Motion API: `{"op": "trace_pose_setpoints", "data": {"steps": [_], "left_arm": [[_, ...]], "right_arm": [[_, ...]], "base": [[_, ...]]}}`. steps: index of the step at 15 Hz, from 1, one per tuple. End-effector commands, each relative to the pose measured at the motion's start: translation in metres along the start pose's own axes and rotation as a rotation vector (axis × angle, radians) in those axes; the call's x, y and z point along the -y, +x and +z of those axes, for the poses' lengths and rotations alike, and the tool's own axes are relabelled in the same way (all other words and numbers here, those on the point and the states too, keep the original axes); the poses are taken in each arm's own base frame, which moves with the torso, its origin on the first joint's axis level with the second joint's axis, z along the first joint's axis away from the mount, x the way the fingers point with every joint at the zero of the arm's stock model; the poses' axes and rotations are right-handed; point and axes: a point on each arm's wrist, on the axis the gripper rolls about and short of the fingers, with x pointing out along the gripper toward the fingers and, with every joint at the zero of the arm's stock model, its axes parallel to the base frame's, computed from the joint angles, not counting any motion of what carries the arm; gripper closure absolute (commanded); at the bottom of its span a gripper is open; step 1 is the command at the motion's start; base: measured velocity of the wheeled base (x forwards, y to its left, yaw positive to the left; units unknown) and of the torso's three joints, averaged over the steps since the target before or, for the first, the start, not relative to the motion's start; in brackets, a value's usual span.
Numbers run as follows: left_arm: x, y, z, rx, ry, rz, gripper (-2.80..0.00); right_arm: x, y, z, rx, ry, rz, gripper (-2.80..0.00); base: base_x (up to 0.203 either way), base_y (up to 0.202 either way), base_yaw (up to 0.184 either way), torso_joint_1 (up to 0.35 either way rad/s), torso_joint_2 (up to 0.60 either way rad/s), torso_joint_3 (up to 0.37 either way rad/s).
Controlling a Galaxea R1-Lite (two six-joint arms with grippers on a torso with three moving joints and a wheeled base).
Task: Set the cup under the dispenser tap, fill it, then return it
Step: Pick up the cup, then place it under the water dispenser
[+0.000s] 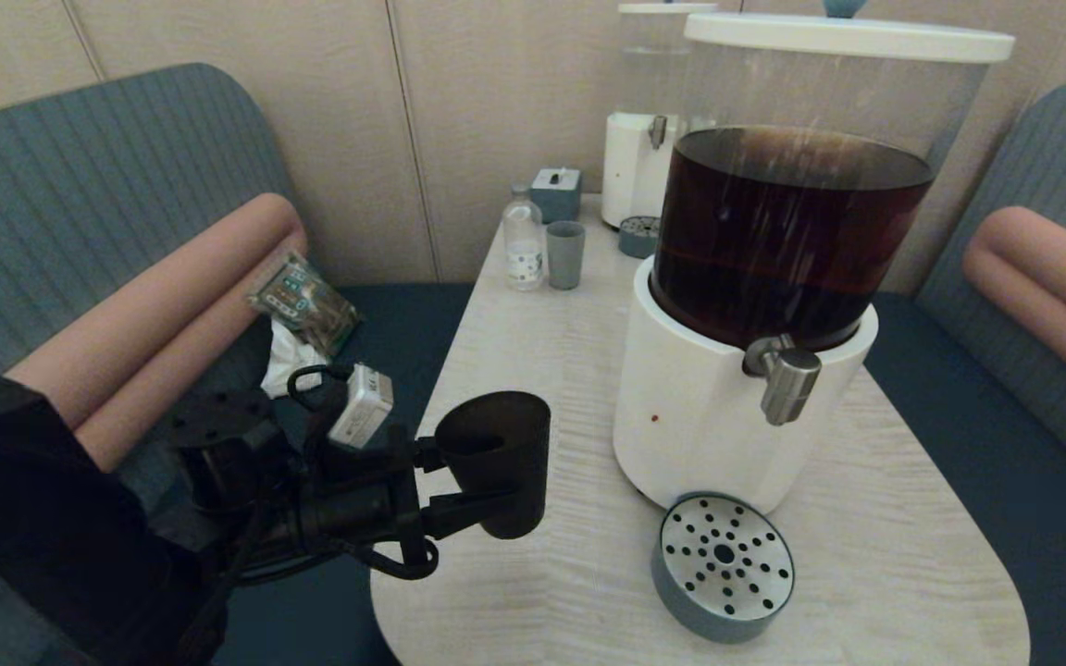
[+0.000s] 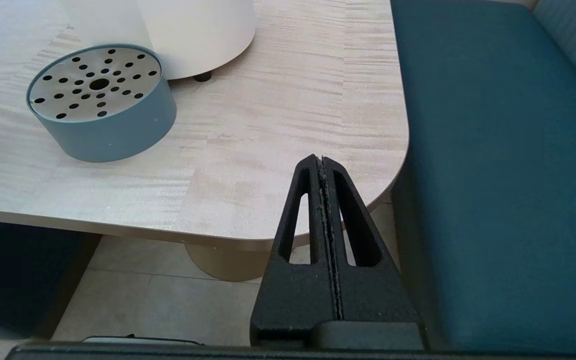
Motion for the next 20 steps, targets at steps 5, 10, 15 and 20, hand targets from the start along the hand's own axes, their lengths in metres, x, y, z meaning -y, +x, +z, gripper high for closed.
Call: {"op": "trace_pose_setpoints", "data": {"steps": [5,10,15,20], "left_arm": [[0.047,0.049,0.023,0.085,0.054,-0.107,0.0],[0.069,0.092,0.007,0.077,0.034,-0.115,0.0],[0.072,0.103,-0.008,0.044,0.015,-0.122,0.0],[0.065,0.118,-0.008,0.071,0.03,-0.125,0.0]], "right_arm": [[0.0,0.0,0.0,0.001,0.003,0.0,0.0],[0.0,0.0,0.0,-0.001,0.004,0.0,0.0],[0.0,0.0,0.0,0.0,0.004,0.0,0.0],[0.0,0.0,0.0,0.0,0.004,0.0,0.0]], "base": [[0.0,0.0,0.0,0.0,0.0,0.0],[0.0,0.0,0.0,0.0,0.0,0.0],[0.0,0.0,0.0,0.0,0.0,0.0],[0.0,0.0,0.0,0.0,0.0,0.0]]}}
